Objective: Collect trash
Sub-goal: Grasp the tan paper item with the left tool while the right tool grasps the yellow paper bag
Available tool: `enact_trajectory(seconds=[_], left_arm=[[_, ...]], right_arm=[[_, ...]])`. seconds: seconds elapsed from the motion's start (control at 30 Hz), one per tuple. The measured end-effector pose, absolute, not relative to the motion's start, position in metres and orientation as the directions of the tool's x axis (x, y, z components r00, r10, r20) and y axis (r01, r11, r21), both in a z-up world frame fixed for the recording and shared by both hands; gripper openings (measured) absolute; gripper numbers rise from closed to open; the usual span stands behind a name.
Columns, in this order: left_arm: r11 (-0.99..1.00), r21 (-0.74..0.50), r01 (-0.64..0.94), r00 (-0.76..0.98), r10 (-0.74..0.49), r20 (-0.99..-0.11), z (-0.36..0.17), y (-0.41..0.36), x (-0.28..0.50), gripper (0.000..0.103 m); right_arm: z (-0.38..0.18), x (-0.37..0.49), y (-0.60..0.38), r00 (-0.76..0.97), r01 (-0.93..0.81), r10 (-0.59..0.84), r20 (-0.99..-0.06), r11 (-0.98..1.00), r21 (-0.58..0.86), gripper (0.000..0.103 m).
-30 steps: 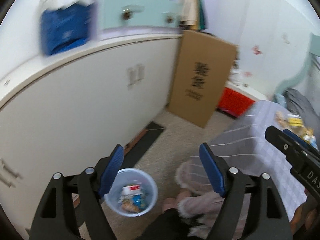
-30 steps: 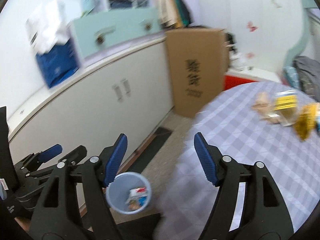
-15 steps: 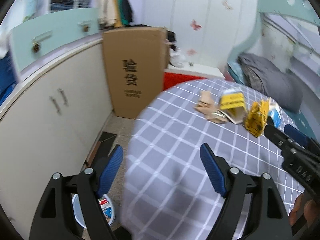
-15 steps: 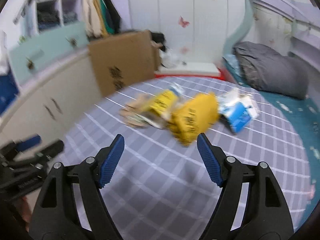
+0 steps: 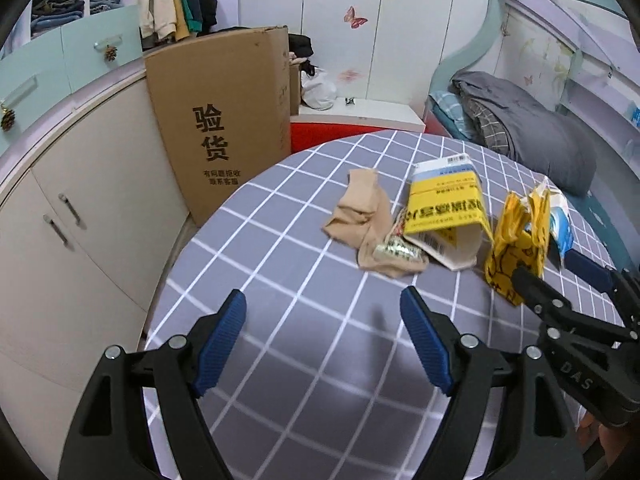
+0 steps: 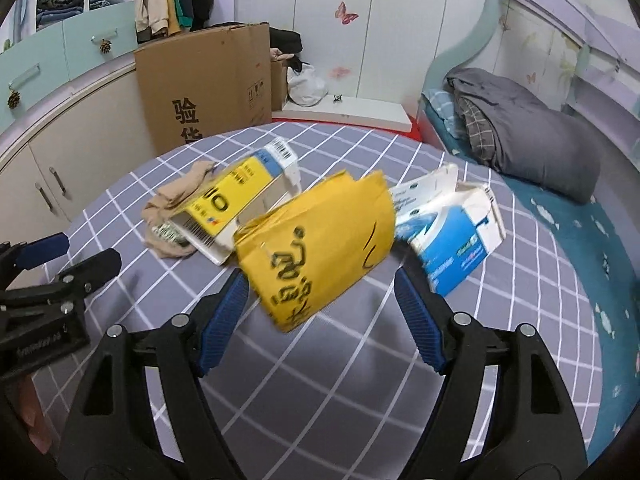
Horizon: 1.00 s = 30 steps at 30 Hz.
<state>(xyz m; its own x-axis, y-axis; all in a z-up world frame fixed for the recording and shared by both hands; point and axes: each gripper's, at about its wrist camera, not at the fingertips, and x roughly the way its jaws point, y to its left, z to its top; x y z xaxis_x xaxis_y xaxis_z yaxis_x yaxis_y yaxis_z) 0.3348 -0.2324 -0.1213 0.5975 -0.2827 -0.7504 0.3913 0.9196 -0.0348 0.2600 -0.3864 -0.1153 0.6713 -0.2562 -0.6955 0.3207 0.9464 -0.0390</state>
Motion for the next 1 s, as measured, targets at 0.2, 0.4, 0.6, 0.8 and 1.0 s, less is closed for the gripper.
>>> enact_trajectory(seconds=[0.2, 0.4, 0.6, 0.8, 1.0], left_arm=[[0.929, -0.137, 0.343, 0.572, -0.322, -0.755, -0.126, -0.231, 0.366, 0.077], [0.925, -0.174, 0.337, 0.539, -0.341, -0.770, -0.134, -0.251, 0.395, 0.077], [0.937, -0.104, 0.332, 0.556, -0.284, -0.782, -0.140, -0.269, 0.411, 0.063], [0.943, -0.015, 0.334, 0.582, -0.219, -0.783, -0.140, -0.274, 0.409, 0.005], [0.931, -0.159, 0.327, 0.561, -0.327, -0.760, -0.129, -0.245, 0.403, 0.004]], right_arm=[[-0.112, 0.266, -0.395, 0.676, 0.319, -0.257, -0.691, 0.947, -0.040, 0.074], [-0.119, 0.273, -0.397, 0.666, 0.315, -0.249, -0.703, 0.948, -0.037, 0.074], [-0.120, 0.276, -0.402, 0.665, 0.317, -0.223, -0.713, 0.949, -0.001, 0.069], [-0.123, 0.277, -0.407, 0.657, 0.319, -0.203, -0.726, 0.948, 0.024, 0.029], [-0.117, 0.266, -0.406, 0.688, 0.322, -0.197, -0.698, 0.945, 0.050, 0.009]])
